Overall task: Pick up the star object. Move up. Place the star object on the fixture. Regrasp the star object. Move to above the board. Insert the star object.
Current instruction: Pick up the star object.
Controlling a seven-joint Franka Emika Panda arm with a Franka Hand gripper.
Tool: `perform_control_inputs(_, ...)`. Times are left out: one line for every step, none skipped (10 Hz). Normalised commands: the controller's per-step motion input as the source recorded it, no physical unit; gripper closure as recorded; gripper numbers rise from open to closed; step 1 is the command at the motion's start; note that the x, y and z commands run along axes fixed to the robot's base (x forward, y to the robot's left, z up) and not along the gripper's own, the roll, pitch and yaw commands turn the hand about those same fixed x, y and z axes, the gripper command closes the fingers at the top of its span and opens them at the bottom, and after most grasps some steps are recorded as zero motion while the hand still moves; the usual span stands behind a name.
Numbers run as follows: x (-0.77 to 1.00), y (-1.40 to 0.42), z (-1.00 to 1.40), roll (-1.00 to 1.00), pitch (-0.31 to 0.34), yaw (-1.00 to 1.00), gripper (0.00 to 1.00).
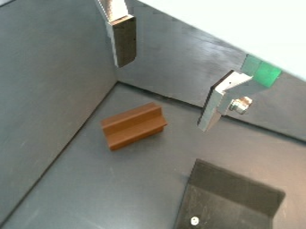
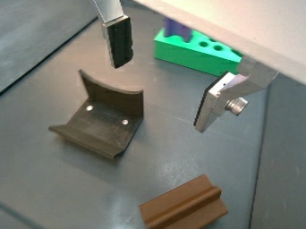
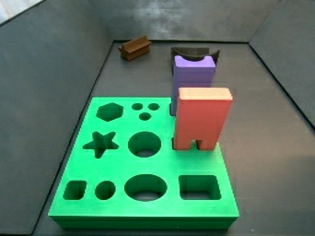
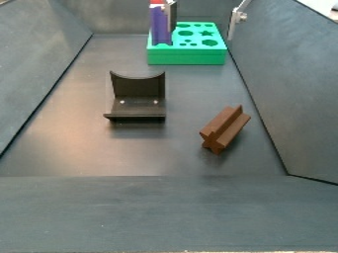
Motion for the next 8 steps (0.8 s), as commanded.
perform_control_inputs(0.0,0.0,0.0,-0.06,-0.073,-0.89,0.0)
perform_control_inputs(0.0,0.0,0.0,-0.07,-0.074,-0.89,0.0)
perform_control_inputs(0.0,0.0,0.0,-0.09,-0.09,-0.84,0.0)
perform_control_inputs(-0.02,0.06,0.0,-0.07,-0.106,-0.75,0.0)
perform_control_inputs(-0.04,0.25,-0.17,-0.06,-0.144,-0.48,0.0)
perform_control_inputs(0.0,0.26,-0.32,0.0,-0.114,-0.27,0.0)
perform_control_inputs(0.0,0.3,-0.5,0.0,-0.15,-0.23,0.0)
perform_control_inputs(-0.01,0.26,-0.46,0.0,-0.149,-0.17,0.0)
